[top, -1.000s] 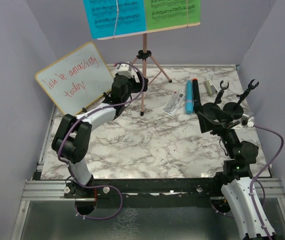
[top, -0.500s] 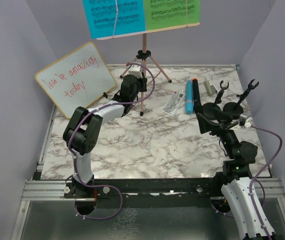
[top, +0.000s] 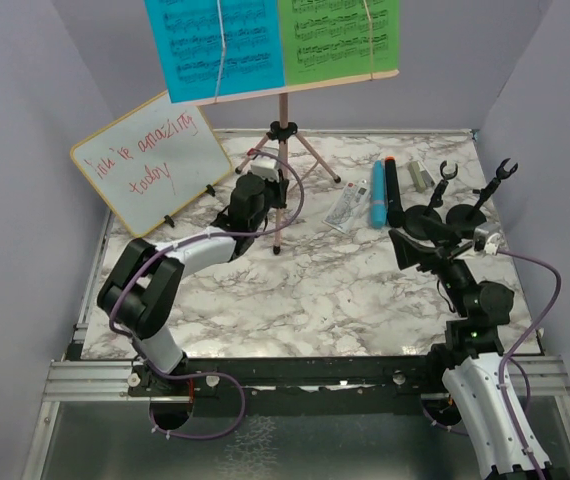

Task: Pack up the instrument practice props
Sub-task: Move the music stand to the center of the board.

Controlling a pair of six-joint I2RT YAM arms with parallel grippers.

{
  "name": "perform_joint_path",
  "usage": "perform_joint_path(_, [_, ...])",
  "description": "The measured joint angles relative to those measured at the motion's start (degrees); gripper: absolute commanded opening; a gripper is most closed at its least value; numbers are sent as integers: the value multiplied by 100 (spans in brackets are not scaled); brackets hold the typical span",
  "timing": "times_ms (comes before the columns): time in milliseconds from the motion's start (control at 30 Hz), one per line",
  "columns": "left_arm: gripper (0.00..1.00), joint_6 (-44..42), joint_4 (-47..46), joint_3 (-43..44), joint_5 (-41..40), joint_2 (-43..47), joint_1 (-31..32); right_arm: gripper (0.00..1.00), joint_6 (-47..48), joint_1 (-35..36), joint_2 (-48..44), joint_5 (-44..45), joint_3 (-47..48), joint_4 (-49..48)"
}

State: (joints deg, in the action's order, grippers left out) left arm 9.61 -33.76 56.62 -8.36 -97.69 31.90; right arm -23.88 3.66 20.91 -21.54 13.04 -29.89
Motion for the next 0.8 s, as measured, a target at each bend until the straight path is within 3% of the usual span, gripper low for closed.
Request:
perform_joint_path(367, [0, 297, 507, -1104, 66, 1316, 297, 92, 42, 0, 127, -136, 0, 98])
perform_joint_path(800, [0, 752, 728, -1327, 179, 1657, 745, 100, -31, 0, 645, -249, 302, 387])
